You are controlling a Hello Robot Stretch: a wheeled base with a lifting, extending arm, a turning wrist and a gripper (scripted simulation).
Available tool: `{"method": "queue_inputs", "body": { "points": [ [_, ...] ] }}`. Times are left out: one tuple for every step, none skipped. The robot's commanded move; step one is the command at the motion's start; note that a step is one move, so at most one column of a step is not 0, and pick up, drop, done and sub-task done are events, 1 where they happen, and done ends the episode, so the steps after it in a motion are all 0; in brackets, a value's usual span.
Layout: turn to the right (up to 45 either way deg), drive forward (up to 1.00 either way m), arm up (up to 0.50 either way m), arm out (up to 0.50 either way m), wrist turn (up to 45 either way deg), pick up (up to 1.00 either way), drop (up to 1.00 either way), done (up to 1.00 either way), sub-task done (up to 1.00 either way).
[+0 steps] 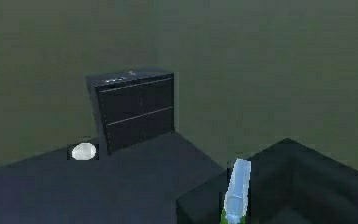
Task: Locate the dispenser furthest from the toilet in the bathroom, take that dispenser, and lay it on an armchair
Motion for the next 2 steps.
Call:
{"method": "queue_inputs", "body": {
  "points": [
    [24.0, 0.0, 0.0, 0.0, 0.0, 0.0, 0.0, 0.0, 0.0],
    [-21.0, 0.0, 0.0, 0.0, 0.0, 0.0, 0.0, 0.0, 0.0]
  ]
}}
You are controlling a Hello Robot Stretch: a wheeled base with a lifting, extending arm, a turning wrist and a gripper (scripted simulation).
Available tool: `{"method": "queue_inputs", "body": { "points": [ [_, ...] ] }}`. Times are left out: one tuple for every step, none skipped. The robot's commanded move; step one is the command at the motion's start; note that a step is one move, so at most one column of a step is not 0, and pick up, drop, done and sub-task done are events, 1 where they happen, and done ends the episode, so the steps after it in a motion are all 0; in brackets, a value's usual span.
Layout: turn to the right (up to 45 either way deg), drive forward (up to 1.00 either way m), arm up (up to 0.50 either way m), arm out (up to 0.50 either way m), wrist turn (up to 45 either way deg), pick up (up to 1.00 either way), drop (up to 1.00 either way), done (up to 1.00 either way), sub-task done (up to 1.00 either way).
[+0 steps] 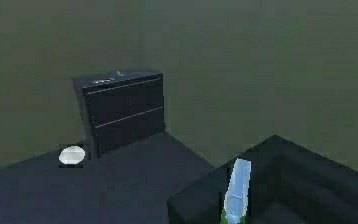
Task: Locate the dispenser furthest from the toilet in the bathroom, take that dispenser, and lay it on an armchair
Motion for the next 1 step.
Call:
{"method": "queue_inputs", "body": {
  "points": [
    [12.0, 0.0, 0.0, 0.0, 0.0, 0.0, 0.0, 0.0, 0.0]
  ]
}}
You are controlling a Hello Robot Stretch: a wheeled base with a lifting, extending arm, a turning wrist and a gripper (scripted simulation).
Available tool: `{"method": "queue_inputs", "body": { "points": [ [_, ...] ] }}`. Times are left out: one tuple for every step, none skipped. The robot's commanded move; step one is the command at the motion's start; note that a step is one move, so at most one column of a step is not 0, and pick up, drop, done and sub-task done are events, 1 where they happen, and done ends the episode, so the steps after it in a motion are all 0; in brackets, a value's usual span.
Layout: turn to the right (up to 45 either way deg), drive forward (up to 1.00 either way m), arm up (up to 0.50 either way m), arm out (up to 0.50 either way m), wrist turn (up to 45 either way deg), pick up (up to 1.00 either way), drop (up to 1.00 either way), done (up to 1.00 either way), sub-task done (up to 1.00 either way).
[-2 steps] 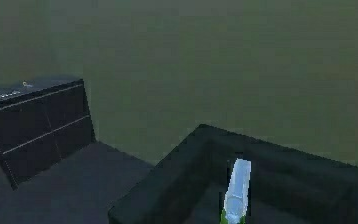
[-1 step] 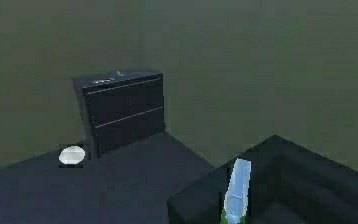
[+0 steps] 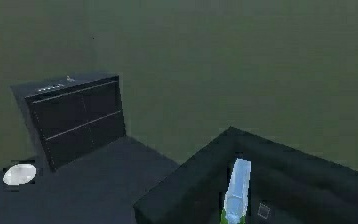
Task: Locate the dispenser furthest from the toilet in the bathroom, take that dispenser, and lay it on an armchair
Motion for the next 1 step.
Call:
{"method": "queue_inputs", "body": {
  "points": [
    [-6.0, 0.0, 0.0, 0.0, 0.0, 0.0, 0.0, 0.0, 0.0]
  ]
}}
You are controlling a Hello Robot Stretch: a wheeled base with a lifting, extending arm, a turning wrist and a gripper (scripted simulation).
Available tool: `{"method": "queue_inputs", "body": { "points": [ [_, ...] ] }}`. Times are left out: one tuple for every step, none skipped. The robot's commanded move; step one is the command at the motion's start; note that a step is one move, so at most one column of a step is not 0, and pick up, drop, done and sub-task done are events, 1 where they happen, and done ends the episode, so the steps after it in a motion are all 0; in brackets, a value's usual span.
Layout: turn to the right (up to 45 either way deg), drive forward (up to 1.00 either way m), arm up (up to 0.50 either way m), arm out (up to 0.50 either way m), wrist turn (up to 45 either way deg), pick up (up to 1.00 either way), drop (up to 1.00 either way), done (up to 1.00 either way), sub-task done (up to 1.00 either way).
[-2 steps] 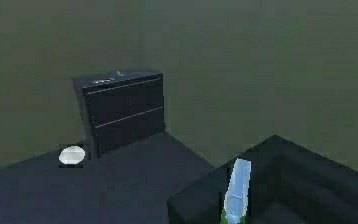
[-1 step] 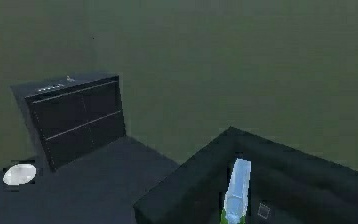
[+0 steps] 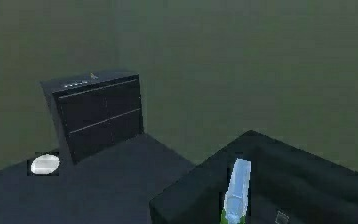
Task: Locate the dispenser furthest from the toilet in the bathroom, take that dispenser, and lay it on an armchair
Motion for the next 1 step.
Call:
{"method": "queue_inputs", "body": {
  "points": [
    [45.0, 0.0, 0.0, 0.0, 0.0, 0.0, 0.0, 0.0, 0.0]
  ]
}}
